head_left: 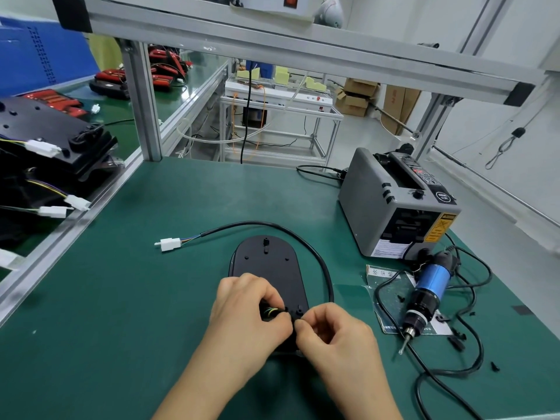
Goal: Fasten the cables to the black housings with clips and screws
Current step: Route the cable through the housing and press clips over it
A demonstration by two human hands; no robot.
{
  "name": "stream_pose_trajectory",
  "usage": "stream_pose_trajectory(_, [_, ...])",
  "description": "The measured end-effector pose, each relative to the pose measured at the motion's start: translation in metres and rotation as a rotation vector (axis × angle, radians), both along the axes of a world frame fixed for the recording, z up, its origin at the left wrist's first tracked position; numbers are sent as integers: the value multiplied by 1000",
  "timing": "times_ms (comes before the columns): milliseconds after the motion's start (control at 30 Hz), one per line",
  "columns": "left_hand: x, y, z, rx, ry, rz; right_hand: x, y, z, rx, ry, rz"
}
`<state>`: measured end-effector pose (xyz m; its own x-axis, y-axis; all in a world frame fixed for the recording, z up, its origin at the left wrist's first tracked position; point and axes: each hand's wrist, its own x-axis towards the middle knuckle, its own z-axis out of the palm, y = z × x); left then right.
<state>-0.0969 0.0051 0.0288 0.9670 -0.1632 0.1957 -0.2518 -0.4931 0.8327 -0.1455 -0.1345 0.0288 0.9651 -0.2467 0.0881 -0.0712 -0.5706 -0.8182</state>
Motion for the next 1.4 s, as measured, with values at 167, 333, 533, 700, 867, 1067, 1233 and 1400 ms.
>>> stream_pose_trajectory(167, [0,4,0,-8,-6,-24,0,0,2,-28,-2,6])
stream_pose_trajectory(333, [-2,5,-1,-24,-9,-23,2,0,5,-44,11,14])
stream_pose_trajectory(533, [-2,3,-3,-40,-40,-7,2,2,5,-59,-6,-6])
stream_pose_trajectory(700, [-2,4,-3,-34,-65,-12,2,3,3,-84,-43,-35])
stream_pose_trajectory(867, [-3,8,-2,-52,-60,-41,2,5,0,-159,-100,-27])
stream_pose_trajectory(1067, [-5,10,0,-86,-42,-57,5,2,0,-274,-163,-5])
stream_pose_trajectory(1233, [-6,11,0,-91,-39,-72,13,-2,3,-442,-366,-10])
stream_pose_trajectory(1400, [-7,15,2,-88,-48,-110,18,-6,2,-519,-471,79])
